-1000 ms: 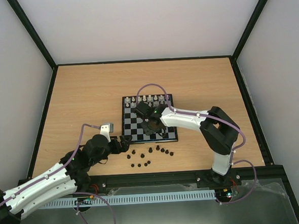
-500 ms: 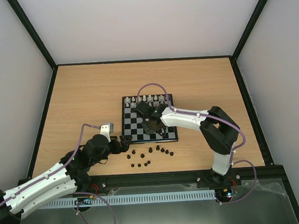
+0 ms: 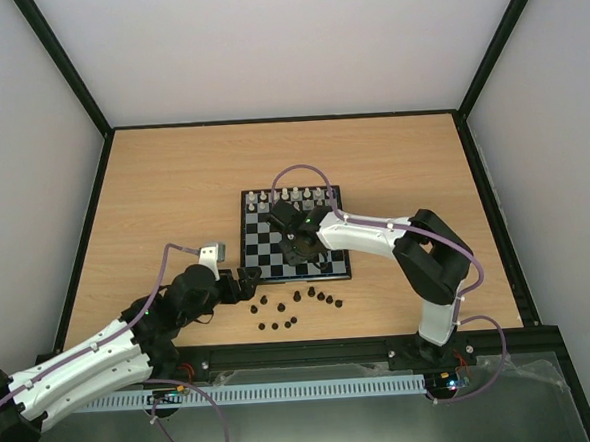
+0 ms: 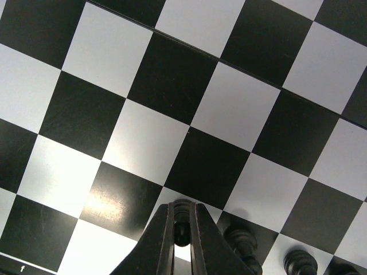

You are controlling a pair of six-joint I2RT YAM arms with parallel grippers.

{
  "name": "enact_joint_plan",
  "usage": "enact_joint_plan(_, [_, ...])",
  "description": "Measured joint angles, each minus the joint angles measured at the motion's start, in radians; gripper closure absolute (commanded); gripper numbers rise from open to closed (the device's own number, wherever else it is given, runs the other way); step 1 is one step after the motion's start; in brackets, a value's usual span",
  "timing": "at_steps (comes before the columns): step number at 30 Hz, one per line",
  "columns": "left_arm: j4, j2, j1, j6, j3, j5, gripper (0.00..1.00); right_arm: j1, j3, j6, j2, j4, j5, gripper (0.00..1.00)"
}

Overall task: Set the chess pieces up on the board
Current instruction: Place the chess piece on the chessboard.

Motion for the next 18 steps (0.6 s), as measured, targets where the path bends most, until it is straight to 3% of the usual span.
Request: enact_joint_plan(18, [0.002, 0.031, 0.0, 0.004, 0.0, 0.0, 0.01, 0.0, -0.016, 0.0, -0.069, -0.012, -0.005, 0.73])
